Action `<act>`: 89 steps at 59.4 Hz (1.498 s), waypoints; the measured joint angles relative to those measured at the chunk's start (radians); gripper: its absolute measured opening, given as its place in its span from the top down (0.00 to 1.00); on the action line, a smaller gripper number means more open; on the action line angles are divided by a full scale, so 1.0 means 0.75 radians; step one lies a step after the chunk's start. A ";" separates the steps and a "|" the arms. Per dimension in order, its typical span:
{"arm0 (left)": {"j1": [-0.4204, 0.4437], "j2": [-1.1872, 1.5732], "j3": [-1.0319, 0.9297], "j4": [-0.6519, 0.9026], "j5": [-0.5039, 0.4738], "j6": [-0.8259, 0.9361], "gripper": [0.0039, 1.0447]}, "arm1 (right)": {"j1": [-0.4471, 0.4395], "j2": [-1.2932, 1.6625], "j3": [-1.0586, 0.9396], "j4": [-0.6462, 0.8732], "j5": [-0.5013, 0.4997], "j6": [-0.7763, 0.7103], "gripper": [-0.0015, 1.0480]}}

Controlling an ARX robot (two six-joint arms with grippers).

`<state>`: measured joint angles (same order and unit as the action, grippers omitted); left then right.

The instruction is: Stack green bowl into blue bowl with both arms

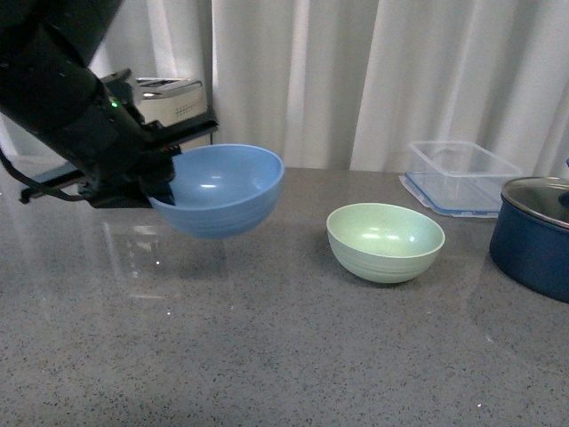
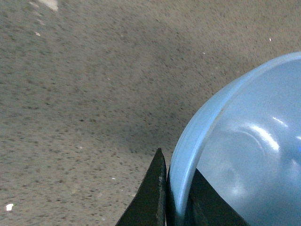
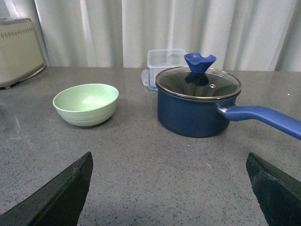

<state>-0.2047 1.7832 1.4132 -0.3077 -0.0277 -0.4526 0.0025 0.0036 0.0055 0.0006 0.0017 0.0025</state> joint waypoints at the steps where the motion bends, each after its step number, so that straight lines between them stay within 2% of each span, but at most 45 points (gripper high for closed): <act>1: -0.016 0.008 0.001 0.000 -0.004 -0.003 0.96 | 0.000 0.000 0.000 0.000 -0.001 0.000 0.10; 10: -0.110 0.117 0.053 -0.020 -0.058 -0.029 0.96 | 0.000 0.000 0.000 0.000 -0.001 0.000 0.10; 35: -0.137 0.299 0.181 -0.064 -0.097 -0.043 0.95 | 0.000 0.000 0.000 0.000 0.000 0.000 0.10; 39: -0.137 0.301 0.181 -0.064 -0.099 -0.041 0.87 | 0.000 0.000 0.000 0.000 0.000 0.001 0.10; 49: -0.133 0.219 0.146 -0.046 -0.073 -0.023 0.49 | 0.000 0.000 0.000 0.000 -0.001 0.000 0.10; 53: -0.127 0.152 0.115 -0.036 -0.061 0.005 0.39 | 0.000 0.000 0.000 0.000 -0.001 0.000 0.10; 63: -0.073 -0.129 -0.056 0.154 -0.053 0.136 0.13 | 0.000 0.000 0.000 0.000 0.000 0.000 0.10; 65: -0.057 -0.227 -0.130 0.242 -0.083 0.197 0.06 | 0.000 0.000 0.000 0.000 0.000 0.000 0.10; 67: -0.040 -0.307 -0.199 0.328 -0.116 0.264 0.04 | 0.000 0.000 0.000 0.000 0.000 0.000 0.10; 68: -0.035 -0.332 -0.222 0.355 -0.123 0.287 0.05 | 0.000 0.000 0.000 0.000 0.000 0.000 0.10; 71: -0.008 -0.497 -0.397 0.607 -0.206 0.435 0.14 | 0.000 0.000 0.000 0.000 0.000 0.000 0.10; 77: 0.041 -0.688 -0.710 1.003 -0.202 0.538 0.34 | 0.000 0.000 0.000 0.000 -0.001 0.000 0.10; 82: 0.078 -0.770 -0.981 1.135 -0.164 0.571 0.55 | 0.000 0.000 0.000 0.000 0.000 0.000 0.10; 89: 0.098 -0.840 -1.170 1.200 -0.122 0.583 0.74 | 0.000 0.000 0.000 0.000 0.001 0.001 0.10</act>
<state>-0.1310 1.1534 0.5358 0.5926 -0.1192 -0.0154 0.0025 0.0036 0.0055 0.0006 0.0021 0.0029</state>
